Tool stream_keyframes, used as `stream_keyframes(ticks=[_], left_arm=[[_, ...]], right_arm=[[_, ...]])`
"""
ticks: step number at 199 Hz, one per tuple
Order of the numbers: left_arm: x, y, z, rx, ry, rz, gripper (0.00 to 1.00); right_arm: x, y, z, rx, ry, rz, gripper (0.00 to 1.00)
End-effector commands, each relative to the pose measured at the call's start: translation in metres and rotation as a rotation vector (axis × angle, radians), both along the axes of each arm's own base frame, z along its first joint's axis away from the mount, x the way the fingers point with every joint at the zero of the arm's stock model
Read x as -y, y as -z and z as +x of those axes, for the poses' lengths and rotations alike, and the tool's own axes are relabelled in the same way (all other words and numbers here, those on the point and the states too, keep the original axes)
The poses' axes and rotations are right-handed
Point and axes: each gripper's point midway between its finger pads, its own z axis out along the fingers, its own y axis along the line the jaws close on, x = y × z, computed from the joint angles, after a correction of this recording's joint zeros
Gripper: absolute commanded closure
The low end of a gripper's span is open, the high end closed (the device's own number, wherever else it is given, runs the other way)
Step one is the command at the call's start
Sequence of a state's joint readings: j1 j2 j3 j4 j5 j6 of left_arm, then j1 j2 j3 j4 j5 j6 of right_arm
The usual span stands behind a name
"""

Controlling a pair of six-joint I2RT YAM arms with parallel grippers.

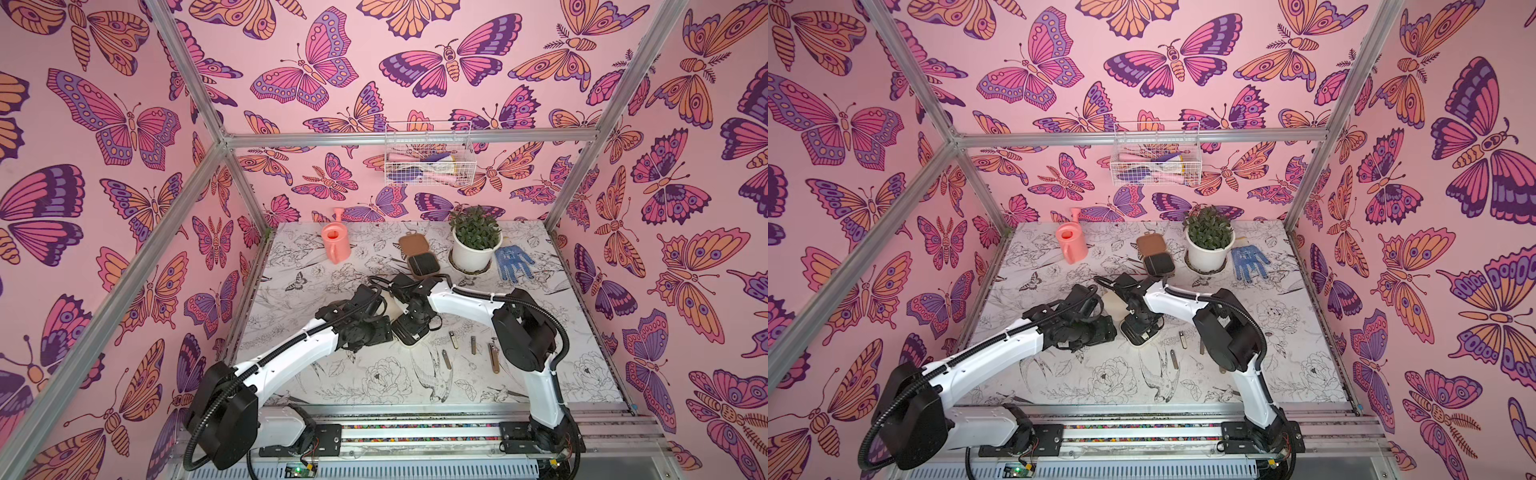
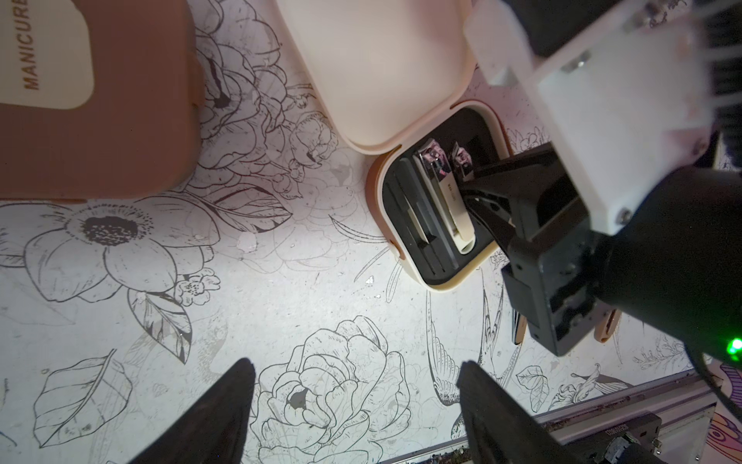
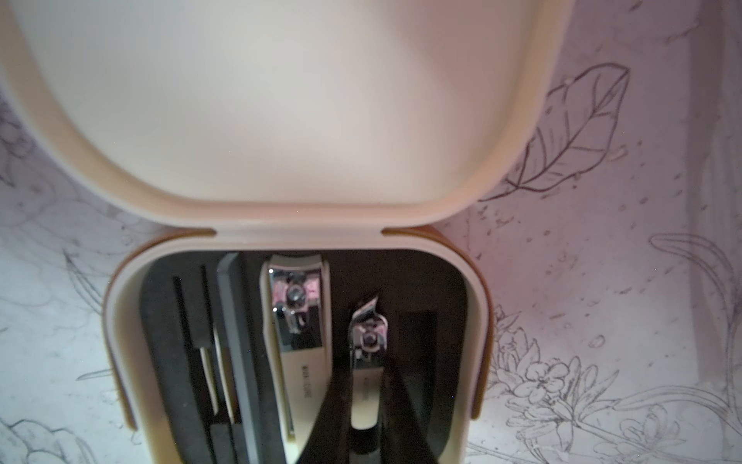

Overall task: Organize nail clipper sets
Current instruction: Place the nail clipper in the storage box.

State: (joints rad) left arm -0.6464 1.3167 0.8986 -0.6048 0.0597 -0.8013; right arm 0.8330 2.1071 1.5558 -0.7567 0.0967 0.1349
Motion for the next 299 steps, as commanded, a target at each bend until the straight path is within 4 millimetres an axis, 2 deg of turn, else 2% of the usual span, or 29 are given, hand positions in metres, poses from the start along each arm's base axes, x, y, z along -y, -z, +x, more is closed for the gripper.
stream_keyframes(ticks=[1,31,67,132,178,202,259,299], left_arm=[[-0.006,0.004,-0.003,-0.011,-0.008,0.013,0.19],[-0.006,0.004,-0.004,-0.013,-0.008,0.011,0.19],[-0.008,0.004,-0.006,-0.009,-0.012,0.012,0.19],[-0.008,0.004,-0.005,-0.008,-0.013,0.014,0.19],[-0.007,0.006,-0.005,-0.013,-0.011,0.014,0.19],[-0.008,0.005,-0.005,-0.011,-0.011,0.012,0.19],[-0.007,0.003,-0.005,-0.010,-0.008,0.008,0.19],[-0.007,0.002,-0.005,-0.005,-0.009,0.007,0.19]], right_arm=[[0.017,0.041,-0.018,-0.081,0.001,-0.089,0.88],[0.009,0.034,-0.013,-0.075,-0.005,-0.070,0.89],[0.010,0.053,-0.019,-0.117,-0.012,-0.099,0.91],[0.026,0.090,-0.031,-0.188,-0.018,-0.189,0.92],[0.028,0.099,-0.032,-0.203,-0.011,-0.212,0.93],[0.027,0.089,-0.028,-0.173,-0.004,-0.201,0.92],[0.016,0.042,-0.010,-0.057,0.020,-0.121,0.79],[0.008,0.022,-0.004,-0.022,0.028,-0.073,0.74]])
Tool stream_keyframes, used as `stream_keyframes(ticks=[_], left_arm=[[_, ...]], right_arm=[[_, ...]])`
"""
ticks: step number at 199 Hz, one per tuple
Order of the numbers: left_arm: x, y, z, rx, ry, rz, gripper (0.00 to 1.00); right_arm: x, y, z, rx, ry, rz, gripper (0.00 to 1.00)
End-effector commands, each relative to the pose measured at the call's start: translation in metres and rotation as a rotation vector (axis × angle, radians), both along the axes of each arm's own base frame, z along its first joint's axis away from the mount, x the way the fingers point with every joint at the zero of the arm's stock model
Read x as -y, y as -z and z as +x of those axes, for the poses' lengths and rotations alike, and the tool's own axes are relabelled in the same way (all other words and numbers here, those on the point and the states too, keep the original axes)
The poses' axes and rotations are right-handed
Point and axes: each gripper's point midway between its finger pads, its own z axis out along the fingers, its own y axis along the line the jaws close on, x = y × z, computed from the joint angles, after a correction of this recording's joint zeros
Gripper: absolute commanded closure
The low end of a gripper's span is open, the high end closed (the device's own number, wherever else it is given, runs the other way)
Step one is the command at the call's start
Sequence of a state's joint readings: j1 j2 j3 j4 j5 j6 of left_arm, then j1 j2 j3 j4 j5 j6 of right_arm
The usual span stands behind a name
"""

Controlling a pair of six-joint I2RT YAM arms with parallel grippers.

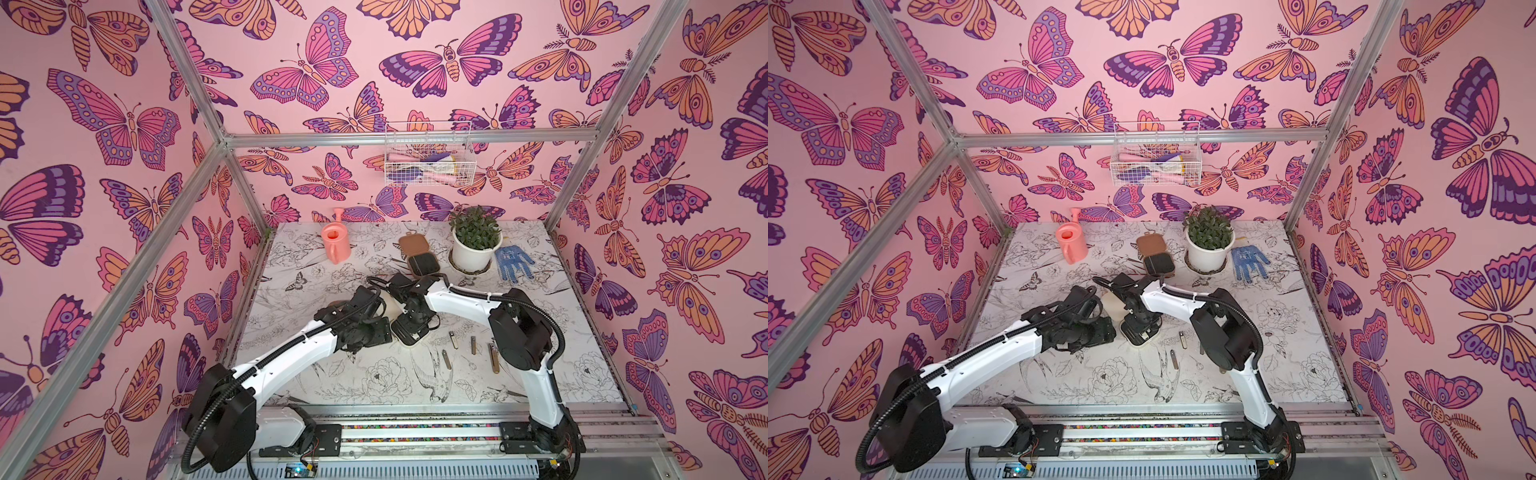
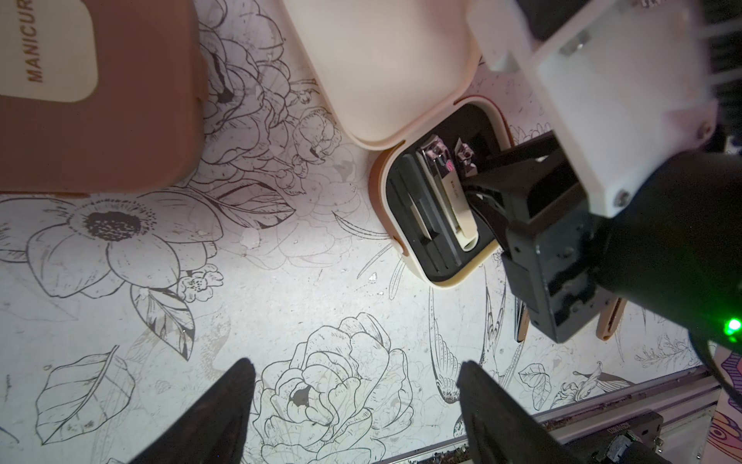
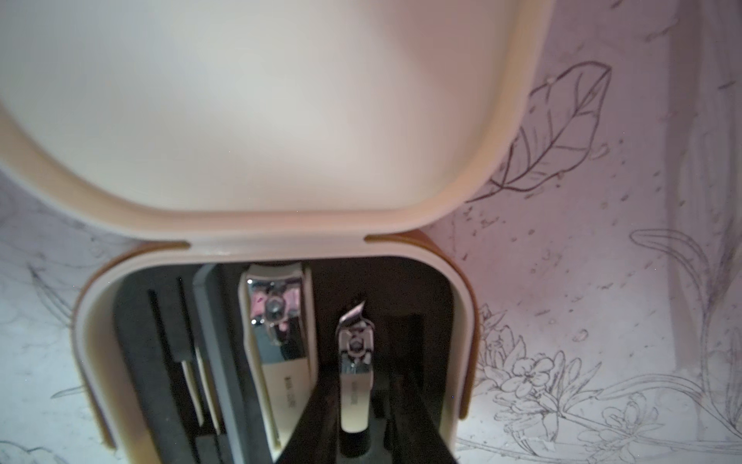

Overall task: Organize nail clipper sets
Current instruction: Place the nail clipper in the storage box.

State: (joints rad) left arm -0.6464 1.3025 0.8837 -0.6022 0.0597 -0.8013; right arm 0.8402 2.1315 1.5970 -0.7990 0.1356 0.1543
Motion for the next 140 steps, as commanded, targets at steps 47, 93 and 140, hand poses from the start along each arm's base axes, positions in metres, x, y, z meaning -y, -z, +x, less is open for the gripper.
stream_keyframes(ticks=[47,93,140], left_arm=[[-0.005,0.002,-0.002,-0.008,-0.009,0.009,0.19],[-0.004,0.002,-0.001,-0.009,-0.008,0.009,0.19],[-0.004,0.003,-0.002,-0.013,-0.007,0.011,0.19]], right_arm=[[0.002,0.007,-0.007,-0.013,0.012,0.013,0.73],[-0.001,-0.014,-0.004,0.023,0.011,0.055,0.73],[-0.001,-0.027,-0.002,0.052,0.014,0.078,0.73]])
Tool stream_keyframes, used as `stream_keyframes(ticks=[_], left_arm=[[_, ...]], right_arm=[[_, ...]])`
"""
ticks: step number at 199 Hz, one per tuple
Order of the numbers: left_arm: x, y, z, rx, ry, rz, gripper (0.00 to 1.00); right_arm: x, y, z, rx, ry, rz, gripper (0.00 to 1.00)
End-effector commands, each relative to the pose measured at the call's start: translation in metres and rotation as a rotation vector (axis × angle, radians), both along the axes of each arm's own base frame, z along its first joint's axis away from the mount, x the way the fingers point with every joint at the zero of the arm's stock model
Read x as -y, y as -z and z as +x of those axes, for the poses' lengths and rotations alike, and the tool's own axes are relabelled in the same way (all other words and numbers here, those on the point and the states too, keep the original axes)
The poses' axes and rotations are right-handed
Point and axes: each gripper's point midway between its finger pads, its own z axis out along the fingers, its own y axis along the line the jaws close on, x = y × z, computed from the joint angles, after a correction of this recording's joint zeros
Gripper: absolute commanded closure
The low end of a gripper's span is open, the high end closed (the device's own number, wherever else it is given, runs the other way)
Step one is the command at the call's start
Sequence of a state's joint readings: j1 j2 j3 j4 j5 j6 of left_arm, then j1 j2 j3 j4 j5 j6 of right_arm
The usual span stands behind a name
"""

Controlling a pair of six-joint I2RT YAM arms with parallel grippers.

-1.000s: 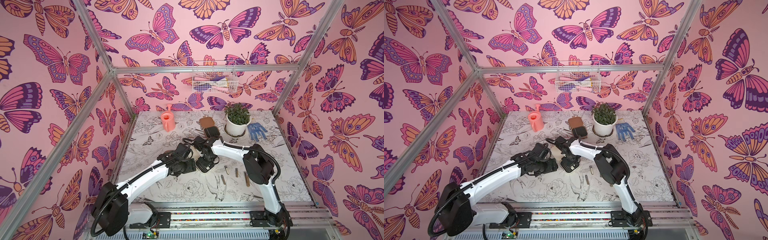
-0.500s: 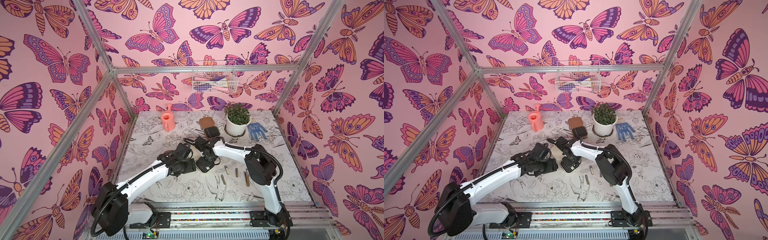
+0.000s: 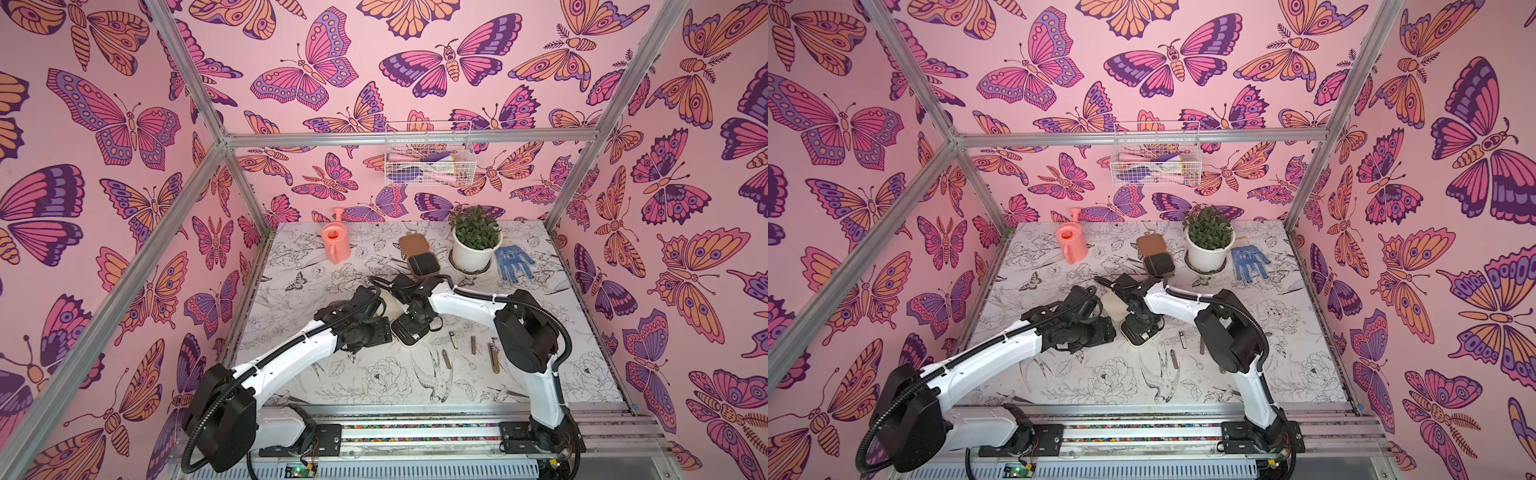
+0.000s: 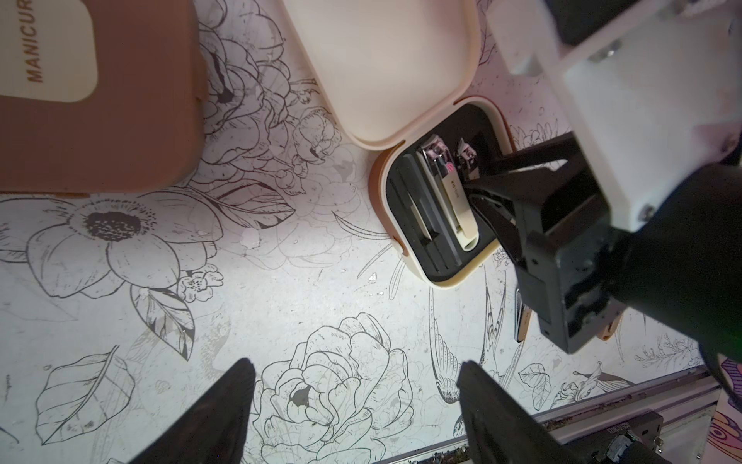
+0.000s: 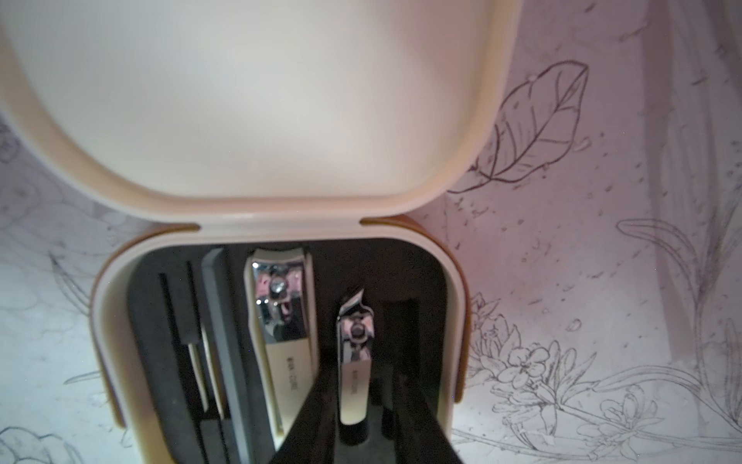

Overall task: Organize nail clipper sets
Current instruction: Place the nail clipper in the storage box.

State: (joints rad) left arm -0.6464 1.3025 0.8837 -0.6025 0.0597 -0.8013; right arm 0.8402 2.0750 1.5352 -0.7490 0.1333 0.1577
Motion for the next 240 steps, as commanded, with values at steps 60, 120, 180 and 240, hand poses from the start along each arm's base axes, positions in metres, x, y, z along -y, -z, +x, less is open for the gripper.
stream_keyframes(ticks=[60,120,180,240], left_arm=[[-0.005,0.003,-0.002,-0.011,-0.009,0.013,0.19],[-0.006,0.004,-0.003,-0.012,-0.010,0.012,0.19],[-0.008,0.003,-0.004,-0.005,-0.013,0.015,0.19],[-0.008,0.003,-0.003,-0.005,-0.014,0.015,0.19]], right_arm=[[-0.009,-0.029,-0.001,0.033,0.015,0.096,0.72],[-0.012,-0.019,0.003,0.025,0.015,0.085,0.85],[-0.014,-0.009,0.009,0.018,0.018,0.071,0.85],[-0.014,-0.006,0.012,0.015,0.021,0.069,0.86]])
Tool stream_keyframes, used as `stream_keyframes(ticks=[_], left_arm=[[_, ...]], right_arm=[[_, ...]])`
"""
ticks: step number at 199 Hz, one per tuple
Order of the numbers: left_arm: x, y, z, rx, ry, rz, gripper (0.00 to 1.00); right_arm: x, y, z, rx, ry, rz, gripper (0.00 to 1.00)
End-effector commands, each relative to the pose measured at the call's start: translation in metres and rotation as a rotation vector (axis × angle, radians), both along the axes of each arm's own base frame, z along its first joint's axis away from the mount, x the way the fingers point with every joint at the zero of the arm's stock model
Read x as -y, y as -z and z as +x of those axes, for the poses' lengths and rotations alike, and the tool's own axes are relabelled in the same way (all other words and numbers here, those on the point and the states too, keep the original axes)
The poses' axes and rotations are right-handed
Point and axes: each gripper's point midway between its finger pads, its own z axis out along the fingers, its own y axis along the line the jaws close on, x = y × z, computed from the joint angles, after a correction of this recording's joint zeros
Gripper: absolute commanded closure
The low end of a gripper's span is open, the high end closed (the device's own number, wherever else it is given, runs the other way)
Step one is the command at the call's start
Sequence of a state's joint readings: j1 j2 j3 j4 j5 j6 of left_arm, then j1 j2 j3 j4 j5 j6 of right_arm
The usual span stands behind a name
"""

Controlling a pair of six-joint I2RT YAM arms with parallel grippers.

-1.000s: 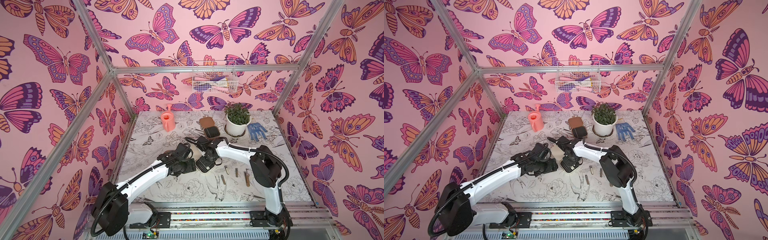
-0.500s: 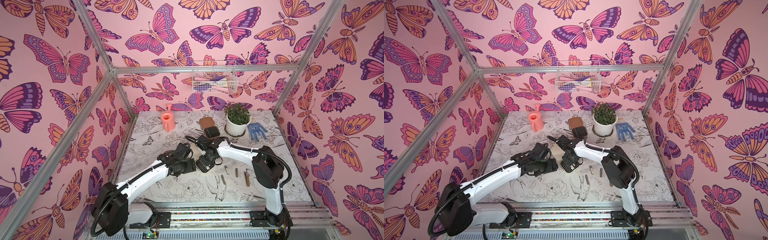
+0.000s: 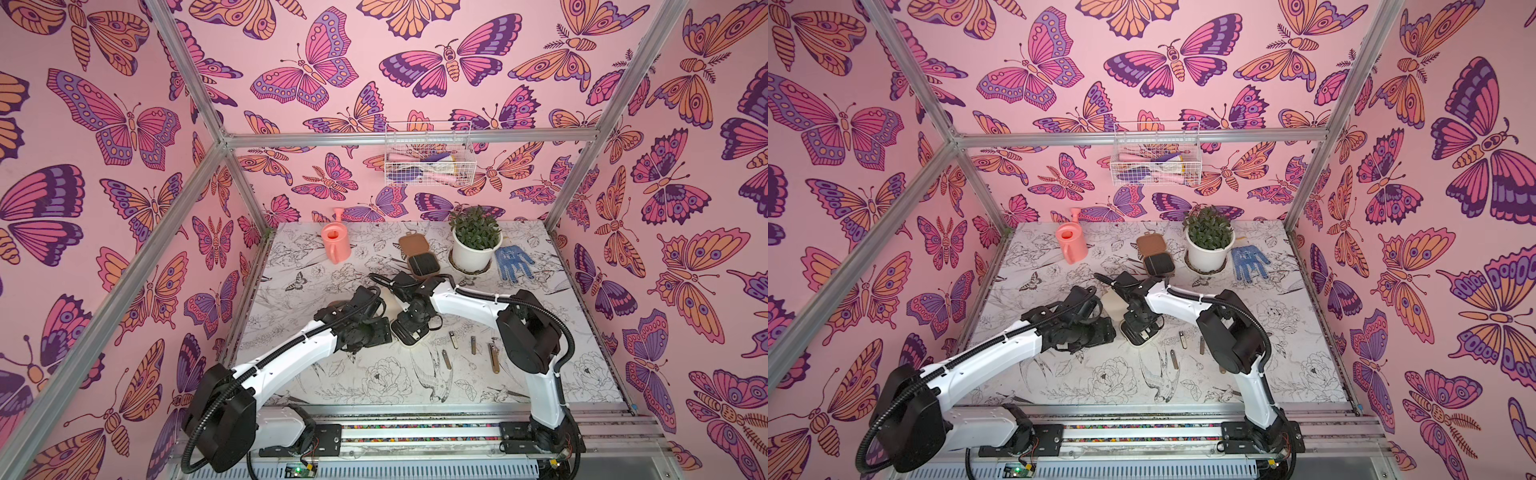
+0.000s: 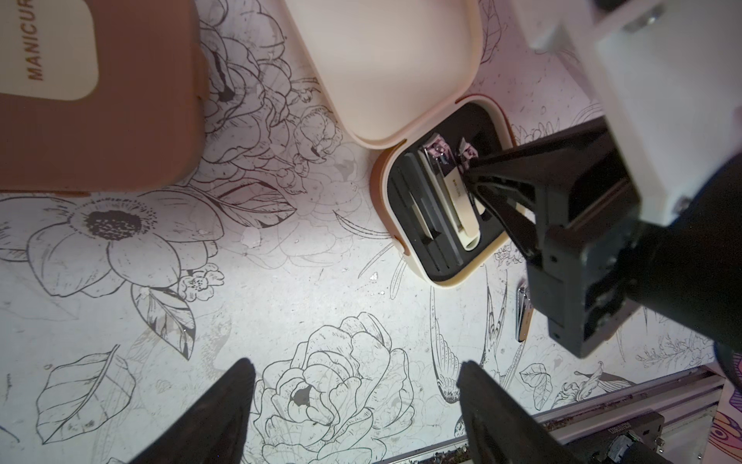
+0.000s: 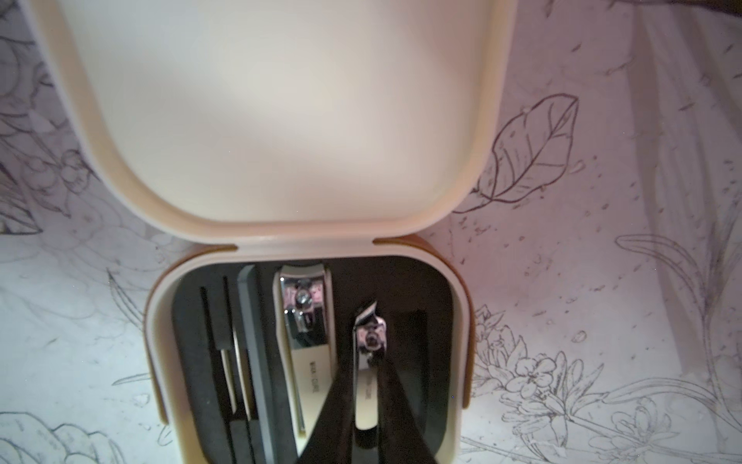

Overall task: Organize nail clipper sets
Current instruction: Place the nail clipper in the storage box.

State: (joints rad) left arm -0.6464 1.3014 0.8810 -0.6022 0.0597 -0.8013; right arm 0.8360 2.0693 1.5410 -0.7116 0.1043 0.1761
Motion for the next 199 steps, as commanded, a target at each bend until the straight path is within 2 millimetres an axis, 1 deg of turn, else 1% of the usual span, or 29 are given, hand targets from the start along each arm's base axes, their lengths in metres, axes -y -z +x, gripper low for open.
stream_keyframes(ticks=[1,44,67,104,150,199], left_arm=[[-0.008,0.003,-0.003,-0.005,-0.014,0.015,0.19],[-0.007,0.003,-0.002,-0.006,-0.012,0.017,0.19],[-0.007,0.004,-0.003,-0.009,-0.012,0.019,0.19],[-0.007,0.004,-0.003,-0.009,-0.012,0.017,0.19],[-0.007,0.004,-0.003,-0.009,-0.012,0.017,0.19],[-0.007,0.004,-0.003,-0.009,-0.012,0.017,0.18]], right_arm=[[-0.004,-0.001,0.007,0.005,0.005,0.010,0.86],[-0.007,-0.010,0.007,0.008,0.000,0.034,0.86],[-0.006,-0.011,0.007,0.009,0.000,0.030,0.86],[-0.005,-0.001,0.006,-0.007,0.000,0.015,0.87],[-0.006,0.006,0.004,-0.027,0.004,0.017,0.89],[-0.003,0.023,-0.004,-0.068,0.018,0.009,0.90]])
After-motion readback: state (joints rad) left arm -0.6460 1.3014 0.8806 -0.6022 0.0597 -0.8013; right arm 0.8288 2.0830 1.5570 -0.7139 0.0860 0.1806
